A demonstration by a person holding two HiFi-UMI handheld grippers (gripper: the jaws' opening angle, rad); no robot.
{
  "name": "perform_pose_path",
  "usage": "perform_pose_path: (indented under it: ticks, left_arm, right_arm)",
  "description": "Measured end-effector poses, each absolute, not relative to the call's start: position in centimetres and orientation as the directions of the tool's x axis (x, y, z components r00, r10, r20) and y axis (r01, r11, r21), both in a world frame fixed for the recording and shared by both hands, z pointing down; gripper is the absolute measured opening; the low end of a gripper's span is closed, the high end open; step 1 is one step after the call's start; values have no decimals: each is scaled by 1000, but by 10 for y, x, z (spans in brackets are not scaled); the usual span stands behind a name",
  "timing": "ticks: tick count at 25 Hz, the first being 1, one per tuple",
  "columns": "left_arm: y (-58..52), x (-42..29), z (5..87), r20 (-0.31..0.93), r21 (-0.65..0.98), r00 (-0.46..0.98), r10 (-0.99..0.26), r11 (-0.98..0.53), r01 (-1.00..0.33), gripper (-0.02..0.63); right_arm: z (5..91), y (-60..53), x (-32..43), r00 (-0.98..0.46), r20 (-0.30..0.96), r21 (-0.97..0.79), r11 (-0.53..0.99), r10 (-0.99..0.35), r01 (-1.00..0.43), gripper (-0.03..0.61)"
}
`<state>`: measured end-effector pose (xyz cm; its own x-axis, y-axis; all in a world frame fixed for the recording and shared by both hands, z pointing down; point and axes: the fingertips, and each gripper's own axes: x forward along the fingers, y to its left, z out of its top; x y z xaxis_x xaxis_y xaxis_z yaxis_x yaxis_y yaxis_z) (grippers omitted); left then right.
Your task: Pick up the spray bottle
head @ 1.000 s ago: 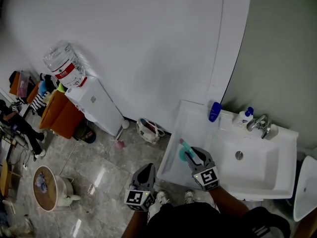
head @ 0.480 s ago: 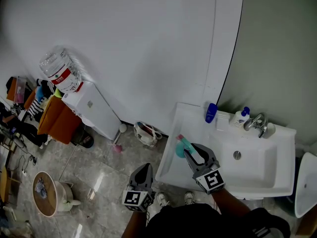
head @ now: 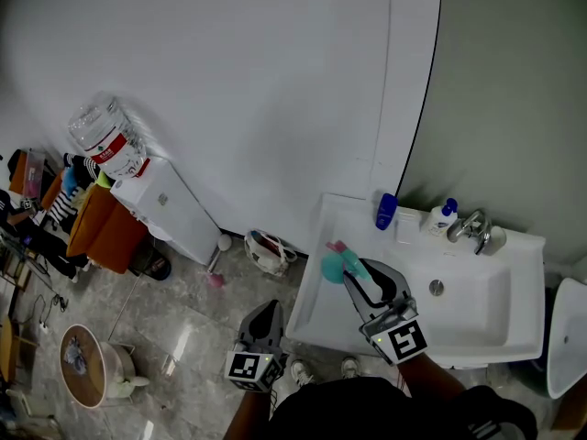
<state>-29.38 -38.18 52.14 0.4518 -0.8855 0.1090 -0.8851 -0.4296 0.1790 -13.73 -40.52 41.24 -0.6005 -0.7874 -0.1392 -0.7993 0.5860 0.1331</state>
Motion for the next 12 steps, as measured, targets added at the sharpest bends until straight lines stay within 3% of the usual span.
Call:
perform_pose_path:
  ticks: [12]
  left_arm:
    - [-391, -286, 510, 86, 165, 483, -871, -466, -870, -5]
  right_arm:
    - [388, -406, -122, -558, -188, 143, 540, -808, -830, 124]
